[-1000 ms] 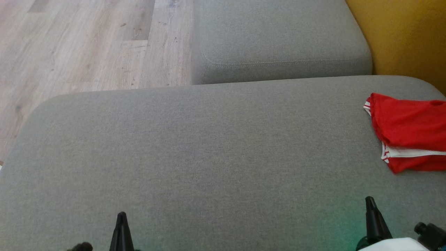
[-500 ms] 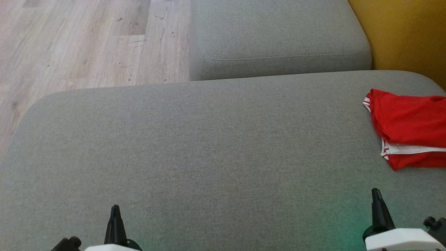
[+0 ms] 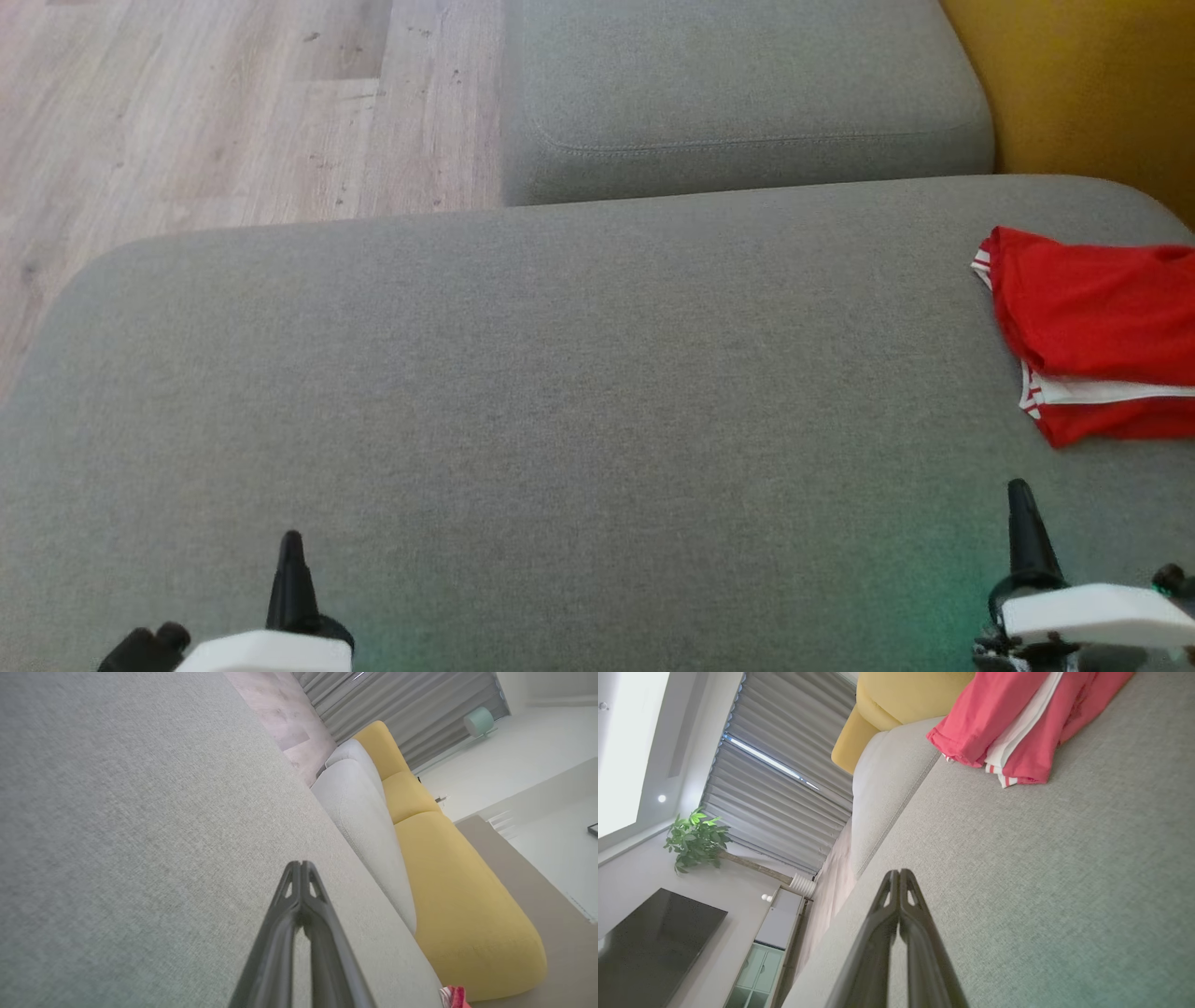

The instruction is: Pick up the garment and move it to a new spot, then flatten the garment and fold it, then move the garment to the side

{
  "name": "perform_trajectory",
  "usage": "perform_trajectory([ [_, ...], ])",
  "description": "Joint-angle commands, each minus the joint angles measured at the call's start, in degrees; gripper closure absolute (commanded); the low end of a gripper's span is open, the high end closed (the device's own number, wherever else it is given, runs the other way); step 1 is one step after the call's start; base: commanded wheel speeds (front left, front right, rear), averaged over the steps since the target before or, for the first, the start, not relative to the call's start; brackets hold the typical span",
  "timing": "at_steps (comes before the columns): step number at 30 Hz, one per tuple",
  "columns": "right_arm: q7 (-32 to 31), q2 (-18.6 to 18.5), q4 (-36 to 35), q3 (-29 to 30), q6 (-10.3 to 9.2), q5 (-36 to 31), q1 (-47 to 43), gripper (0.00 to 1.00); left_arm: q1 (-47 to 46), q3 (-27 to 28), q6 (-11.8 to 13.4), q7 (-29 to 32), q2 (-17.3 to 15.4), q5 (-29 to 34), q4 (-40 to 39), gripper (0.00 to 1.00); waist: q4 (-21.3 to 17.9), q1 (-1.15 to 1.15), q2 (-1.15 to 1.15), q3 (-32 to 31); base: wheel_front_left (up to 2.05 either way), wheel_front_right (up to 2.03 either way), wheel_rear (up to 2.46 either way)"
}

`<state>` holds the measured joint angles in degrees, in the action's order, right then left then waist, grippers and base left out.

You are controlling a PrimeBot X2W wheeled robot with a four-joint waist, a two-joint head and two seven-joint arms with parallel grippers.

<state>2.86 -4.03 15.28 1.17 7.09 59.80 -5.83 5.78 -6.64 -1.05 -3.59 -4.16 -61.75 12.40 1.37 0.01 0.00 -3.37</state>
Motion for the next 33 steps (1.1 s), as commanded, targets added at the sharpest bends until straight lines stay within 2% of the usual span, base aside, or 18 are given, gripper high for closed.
perform_trajectory([
  [1, -0.5, -0.4, -1.7, -0.2, 0.25, 1.8, 3.9, 1.00, -3.4, 2.2, -0.5, 0.3, -0.6, -1.7, -1.4, 1.00, 0.0, 0.00, 0.00, 0.1, 0.00, 0.00, 0.00],
  [33, -5.7, 0.0, -1.5, 2.6, 0.35, 23.1, 9.3, 1.00, -9.0, 7.9, -4.5, 5.6, -0.5, -22.3, 0.6, 1.00, -0.9, 0.00, 0.00, 2.4, 0.00, 0.00, 0.00],
])
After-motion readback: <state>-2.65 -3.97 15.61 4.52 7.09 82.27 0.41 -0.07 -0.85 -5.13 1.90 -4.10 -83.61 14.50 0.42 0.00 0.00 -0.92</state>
